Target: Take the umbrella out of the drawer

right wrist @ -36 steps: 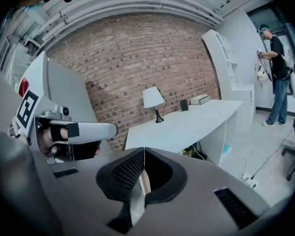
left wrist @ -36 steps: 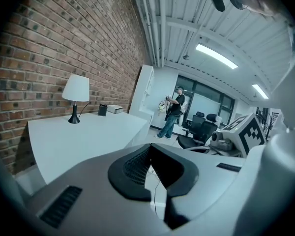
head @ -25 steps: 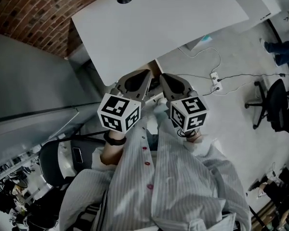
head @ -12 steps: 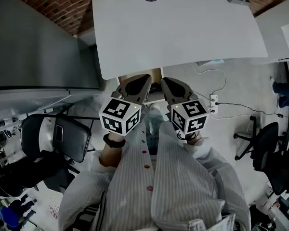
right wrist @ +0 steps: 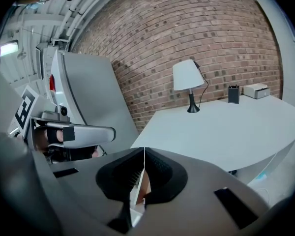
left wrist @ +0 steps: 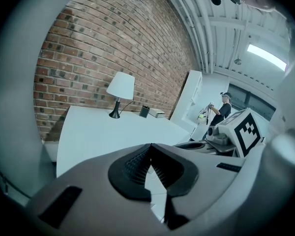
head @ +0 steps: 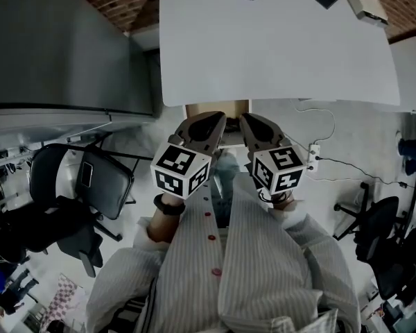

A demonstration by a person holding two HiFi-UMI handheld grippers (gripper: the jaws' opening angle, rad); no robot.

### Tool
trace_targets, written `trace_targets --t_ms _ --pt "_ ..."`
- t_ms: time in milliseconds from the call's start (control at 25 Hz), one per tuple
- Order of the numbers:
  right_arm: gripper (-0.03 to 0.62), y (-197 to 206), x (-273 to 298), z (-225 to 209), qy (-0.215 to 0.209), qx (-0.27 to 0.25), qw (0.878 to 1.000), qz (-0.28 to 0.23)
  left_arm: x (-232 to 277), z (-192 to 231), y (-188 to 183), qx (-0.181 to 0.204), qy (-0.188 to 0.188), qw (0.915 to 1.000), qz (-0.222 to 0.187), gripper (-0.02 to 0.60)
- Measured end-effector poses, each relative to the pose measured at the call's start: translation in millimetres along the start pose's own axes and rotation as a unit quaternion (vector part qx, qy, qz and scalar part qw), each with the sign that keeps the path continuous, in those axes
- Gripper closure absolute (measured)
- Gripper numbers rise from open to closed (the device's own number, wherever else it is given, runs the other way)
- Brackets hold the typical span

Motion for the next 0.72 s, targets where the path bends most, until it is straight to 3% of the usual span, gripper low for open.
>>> trace_targets --t_ms 400,720 --pt "0.559 25.8 30.4 13.2 -0.010 -0.010 0.999 0.032 -25.2 40.3 32.4 -0.032 -0.026 0.9989 0.021 0.572" --pt "0.559 70.6 58.5 -1.3 -0.018 -0.043 0.996 0.071 -34.5 72.0 86.0 -0.050 -0.045 0.9964 0.052 0.572"
Point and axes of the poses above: the fingertips, and each gripper's own axes: x forward along the fingers, z to its left, y out of its underside, the point moved 4 cm from there along -x, backward along the fingers, and after that the axes turned 15 degrees about -z, right-handed, at the moved point
